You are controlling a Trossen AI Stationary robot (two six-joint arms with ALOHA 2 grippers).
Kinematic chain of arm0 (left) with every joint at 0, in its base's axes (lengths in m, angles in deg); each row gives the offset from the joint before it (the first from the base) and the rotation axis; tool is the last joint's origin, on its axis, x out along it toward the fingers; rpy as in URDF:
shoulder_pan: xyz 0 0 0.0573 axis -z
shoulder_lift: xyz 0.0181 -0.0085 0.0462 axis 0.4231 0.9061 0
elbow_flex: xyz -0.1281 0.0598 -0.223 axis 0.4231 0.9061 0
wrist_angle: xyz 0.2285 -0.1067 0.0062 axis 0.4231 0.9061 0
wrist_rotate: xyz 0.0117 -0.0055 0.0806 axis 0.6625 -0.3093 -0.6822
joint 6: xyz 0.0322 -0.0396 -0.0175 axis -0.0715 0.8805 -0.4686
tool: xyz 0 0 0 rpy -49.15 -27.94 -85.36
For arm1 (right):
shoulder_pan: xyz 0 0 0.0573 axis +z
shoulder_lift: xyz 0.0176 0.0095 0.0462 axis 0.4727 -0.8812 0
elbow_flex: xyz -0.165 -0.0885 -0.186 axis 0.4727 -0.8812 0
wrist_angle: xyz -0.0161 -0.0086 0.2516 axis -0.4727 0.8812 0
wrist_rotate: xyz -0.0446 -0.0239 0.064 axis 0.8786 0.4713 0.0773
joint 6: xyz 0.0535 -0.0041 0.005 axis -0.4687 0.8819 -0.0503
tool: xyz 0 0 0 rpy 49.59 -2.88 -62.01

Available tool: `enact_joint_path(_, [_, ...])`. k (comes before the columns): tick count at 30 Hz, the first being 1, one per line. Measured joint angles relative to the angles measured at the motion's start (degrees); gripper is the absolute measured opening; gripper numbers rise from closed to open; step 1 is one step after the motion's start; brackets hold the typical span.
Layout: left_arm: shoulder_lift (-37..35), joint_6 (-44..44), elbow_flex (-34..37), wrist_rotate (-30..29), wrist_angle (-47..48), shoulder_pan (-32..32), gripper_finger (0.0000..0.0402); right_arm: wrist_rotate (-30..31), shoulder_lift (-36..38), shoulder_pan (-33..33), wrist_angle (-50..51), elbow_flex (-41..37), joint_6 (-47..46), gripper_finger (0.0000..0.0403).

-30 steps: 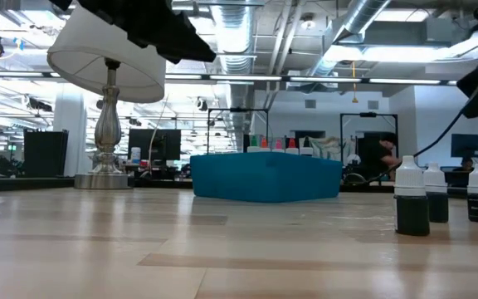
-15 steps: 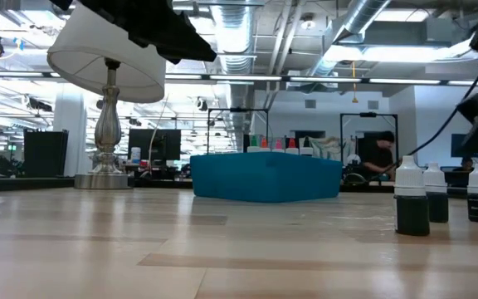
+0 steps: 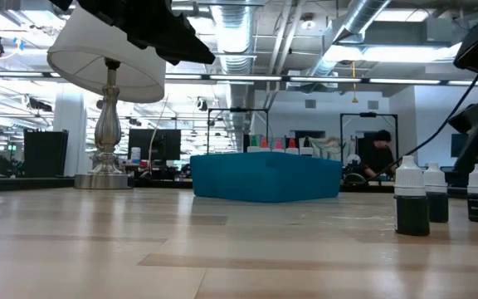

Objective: Pick & Place food coloring
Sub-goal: Put the small black food coloring bottle into the blue container

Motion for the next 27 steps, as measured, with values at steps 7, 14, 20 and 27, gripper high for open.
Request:
enact_joint_path(7, [0.00,0.00,0.00,0.00,0.14,0.00,0.0123,-2.36,0.00,-0.65,0.08,0.02,-0.47,0.0121])
enact_joint_path(14, [0.00,0.00,0.00,0.00,0.14,-0.02,0.0123,-4.19,-2.22,-2.03,-0.07,0.08,-0.80,0.0121])
enact_joint_path(20, [0.00,0.04,0.00,0.00,0.34,-0.02,0.0123,-6.74,-6.42,-3.48,-2.65,0.06,-1.38,0.0121])
enact_joint_path(27, [0.02,0.07,0.00,0.00,0.90,-0.02,0.0123,-7.93,-5.60,-3.98,-3.03,0.08,-0.45,0.0121])
